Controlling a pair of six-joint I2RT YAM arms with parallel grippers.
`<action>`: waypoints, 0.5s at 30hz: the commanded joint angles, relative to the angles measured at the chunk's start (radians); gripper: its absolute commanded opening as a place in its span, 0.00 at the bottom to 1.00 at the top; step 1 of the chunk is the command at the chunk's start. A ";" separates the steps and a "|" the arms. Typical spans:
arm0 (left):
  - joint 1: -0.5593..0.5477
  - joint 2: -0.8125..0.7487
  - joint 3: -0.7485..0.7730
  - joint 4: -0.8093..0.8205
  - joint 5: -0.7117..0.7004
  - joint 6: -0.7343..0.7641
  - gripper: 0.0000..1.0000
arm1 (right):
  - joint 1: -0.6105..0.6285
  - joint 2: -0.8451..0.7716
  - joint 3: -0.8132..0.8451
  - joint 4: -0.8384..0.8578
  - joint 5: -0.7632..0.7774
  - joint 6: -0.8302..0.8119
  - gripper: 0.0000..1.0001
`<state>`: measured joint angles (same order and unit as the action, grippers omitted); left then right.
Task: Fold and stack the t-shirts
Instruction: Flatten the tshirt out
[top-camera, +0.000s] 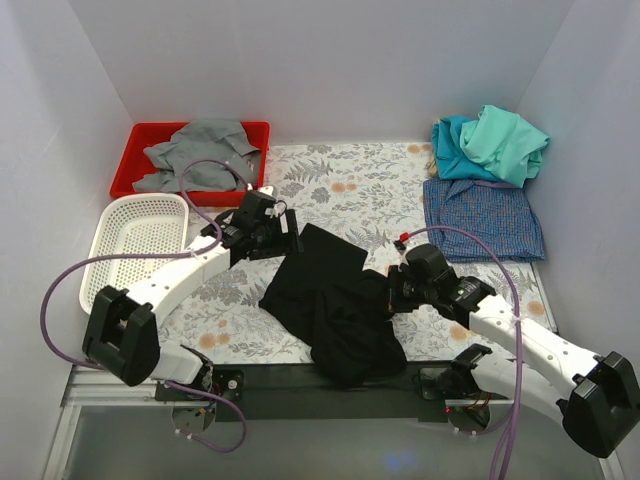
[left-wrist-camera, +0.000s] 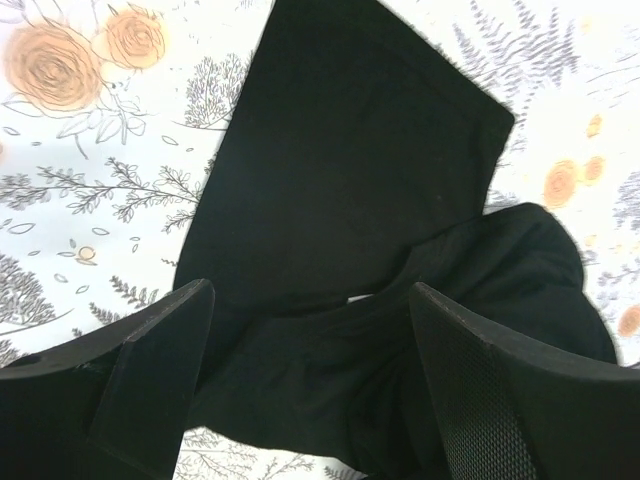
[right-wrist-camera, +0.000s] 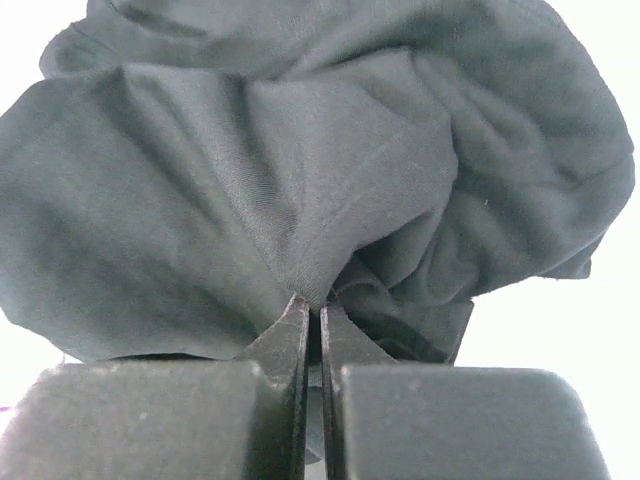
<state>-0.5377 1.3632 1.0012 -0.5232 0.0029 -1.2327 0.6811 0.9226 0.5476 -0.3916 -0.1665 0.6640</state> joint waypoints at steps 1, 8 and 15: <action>0.002 0.063 0.022 0.055 0.025 0.021 0.78 | 0.006 -0.013 0.110 0.065 0.057 -0.043 0.01; 0.004 0.227 0.163 0.103 0.054 0.053 0.80 | 0.005 -0.091 0.417 -0.177 0.470 -0.161 0.01; 0.005 0.476 0.384 0.118 -0.096 0.027 0.86 | 0.005 -0.093 0.457 -0.239 0.558 -0.182 0.01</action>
<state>-0.5373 1.7901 1.3022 -0.4297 -0.0097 -1.2018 0.6838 0.8242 1.0012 -0.5663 0.2920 0.5072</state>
